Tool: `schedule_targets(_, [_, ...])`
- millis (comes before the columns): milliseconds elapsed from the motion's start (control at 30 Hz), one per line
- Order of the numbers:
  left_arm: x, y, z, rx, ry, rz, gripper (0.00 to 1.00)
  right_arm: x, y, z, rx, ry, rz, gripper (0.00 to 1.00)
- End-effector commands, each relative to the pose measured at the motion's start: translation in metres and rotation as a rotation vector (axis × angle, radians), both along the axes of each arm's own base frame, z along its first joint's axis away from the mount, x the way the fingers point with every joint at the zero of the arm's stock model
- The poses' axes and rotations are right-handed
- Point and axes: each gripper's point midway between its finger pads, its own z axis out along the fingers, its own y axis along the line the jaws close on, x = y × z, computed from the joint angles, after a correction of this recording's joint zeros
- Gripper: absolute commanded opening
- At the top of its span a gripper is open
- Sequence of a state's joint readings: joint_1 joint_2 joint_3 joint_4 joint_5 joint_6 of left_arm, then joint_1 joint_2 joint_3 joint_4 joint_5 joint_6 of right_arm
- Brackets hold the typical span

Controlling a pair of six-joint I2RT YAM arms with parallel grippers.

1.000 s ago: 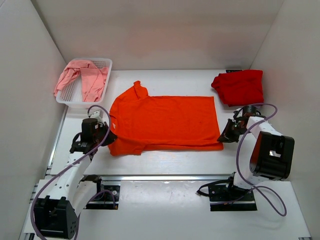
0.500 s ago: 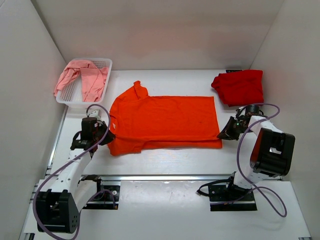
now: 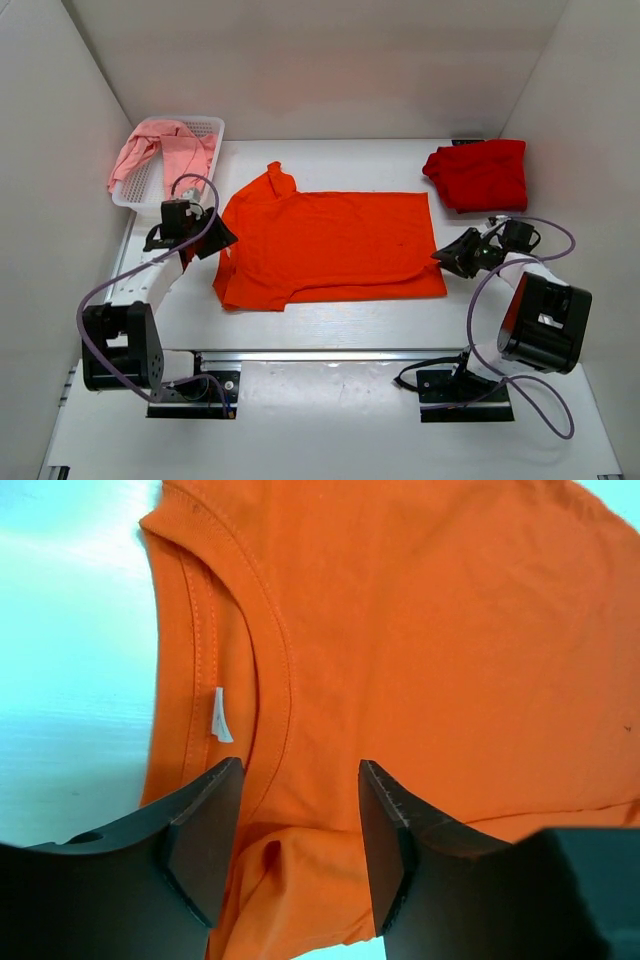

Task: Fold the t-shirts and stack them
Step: Fold the flattened tshirt in 1/3 of the way

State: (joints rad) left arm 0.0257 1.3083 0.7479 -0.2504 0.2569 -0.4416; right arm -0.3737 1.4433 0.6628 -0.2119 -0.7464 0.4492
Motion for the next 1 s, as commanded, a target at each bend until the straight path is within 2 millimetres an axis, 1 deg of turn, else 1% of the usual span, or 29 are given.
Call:
schedule_targets(0, [-0.001, -0.007, 0.008, -0.032, -0.006, -0.057, 0.6, 0.02, 0.001, 0.026, -0.066, -0.125, 0.024, 0.27])
schedule_targets(33, [-0.008, -0.009, 0.003, -0.032, 0.009, -0.062, 0.59, 0.018, 0.008, 0.026, -0.099, -0.128, 0.064, 0.11])
schedule_targets(67, [-0.012, -0.011, 0.003, -0.031, 0.008, -0.073, 0.56, 0.016, 0.011, 0.024, -0.135, -0.12, 0.094, 0.0])
schedule_targets(100, [-0.014, -0.006, 0.006, -0.02, -0.008, -0.055, 0.55, 0.014, 0.011, 0.021, -0.16, -0.1, 0.099, 0.0])
schedule_targets(133, [-0.019, -0.006, 0.001, -0.017, 0.011, -0.052, 0.55, 0.013, 0.016, 0.021, -0.18, -0.1, 0.124, 0.0])
schedule_targets(200, [-0.024, -0.003, 0.006, 0.007, -0.001, -0.047, 0.51, 0.012, 0.009, 0.018, -0.275, -0.09, 0.104, 0.0])
schedule_targets(233, [-0.026, -0.001, 0.006, 0.016, -0.002, -0.042, 0.51, 0.011, 0.007, 0.017, -0.3, -0.089, 0.097, 0.03])
schedule_targets(267, [-0.03, 0.0, 0.008, 0.028, 0.003, -0.046, 0.52, 0.011, 0.002, 0.021, -0.345, -0.108, 0.078, 0.13])
schedule_targets(300, [-0.034, 0.002, 0.01, 0.048, 0.01, -0.05, 0.54, 0.013, 0.002, 0.027, -0.36, -0.139, 0.086, 0.18])
schedule_targets(333, [-0.035, 0.004, 0.012, 0.07, 0.007, -0.055, 0.56, 0.013, 0.007, 0.032, -0.358, -0.173, 0.116, 0.18])
schedule_targets(367, [-0.04, 0.008, 0.012, 0.089, 0.03, -0.049, 0.56, 0.013, 0.022, 0.042, -0.34, -0.23, 0.186, 0.19])
schedule_targets(400, [-0.045, 0.008, 0.008, 0.105, 0.048, -0.06, 0.58, 0.012, 0.04, 0.048, -0.332, -0.278, 0.275, 0.23])
schedule_targets(433, [-0.045, 0.011, 0.009, 0.121, 0.051, -0.054, 0.59, 0.011, 0.047, 0.049, -0.345, -0.278, 0.304, 0.25])
schedule_targets(467, [-0.049, 0.011, 0.004, 0.127, 0.065, -0.057, 0.6, 0.007, 0.063, 0.045, -0.371, -0.276, 0.373, 0.26])
schedule_targets(500, [-0.052, 0.011, 0.0, 0.128, 0.079, -0.057, 0.6, 0.001, 0.079, 0.042, -0.383, -0.279, 0.433, 0.26])
schedule_targets(533, [-0.058, 0.01, -0.006, 0.116, 0.105, -0.06, 0.6, 0.001, 0.082, 0.035, -0.405, -0.258, 0.44, 0.25])
schedule_targets(567, [-0.061, 0.008, -0.011, 0.115, 0.119, -0.073, 0.59, -0.004, 0.09, 0.031, -0.398, -0.246, 0.462, 0.24])
schedule_targets(600, [-0.065, 0.01, -0.014, 0.119, 0.136, -0.073, 0.59, -0.006, 0.095, 0.029, -0.378, -0.241, 0.47, 0.16])
schedule_targets(633, [-0.069, 0.007, -0.019, 0.112, 0.158, -0.08, 0.56, -0.013, 0.103, 0.026, -0.327, -0.227, 0.482, 0.04])
schedule_targets(667, [-0.07, 0.006, -0.02, 0.109, 0.165, -0.09, 0.55, -0.014, 0.109, 0.028, -0.29, -0.246, 0.498, 0.01])
schedule_targets(700, [-0.074, 0.005, -0.022, 0.107, 0.178, -0.097, 0.55, -0.019, 0.116, 0.025, -0.263, -0.236, 0.508, 0.0])
schedule_targets(733, [-0.078, -0.004, -0.024, 0.104, 0.181, -0.127, 0.54, -0.02, 0.126, 0.03, -0.231, -0.252, 0.532, 0.0])
schedule_targets(767, [-0.079, -0.005, -0.023, 0.091, 0.177, -0.129, 0.57, -0.025, 0.134, 0.025, -0.227, -0.243, 0.561, 0.0])
schedule_targets(833, [-0.083, -0.012, -0.023, 0.066, 0.167, -0.145, 0.58, -0.028, 0.148, 0.026, -0.264, -0.253, 0.605, 0.01])
schedule_targets(867, [-0.085, -0.016, -0.022, 0.052, 0.167, -0.156, 0.58, -0.029, 0.146, 0.021, -0.271, -0.232, 0.595, 0.02])
schedule_targets(933, [-0.092, -0.024, -0.025, 0.064, 0.19, -0.187, 0.58, -0.03, 0.143, 0.021, -0.241, -0.236, 0.582, 0.01])
schedule_targets(967, [-0.096, -0.026, -0.027, 0.074, 0.208, -0.195, 0.57, -0.029, 0.144, 0.025, -0.211, -0.248, 0.578, 0.0])
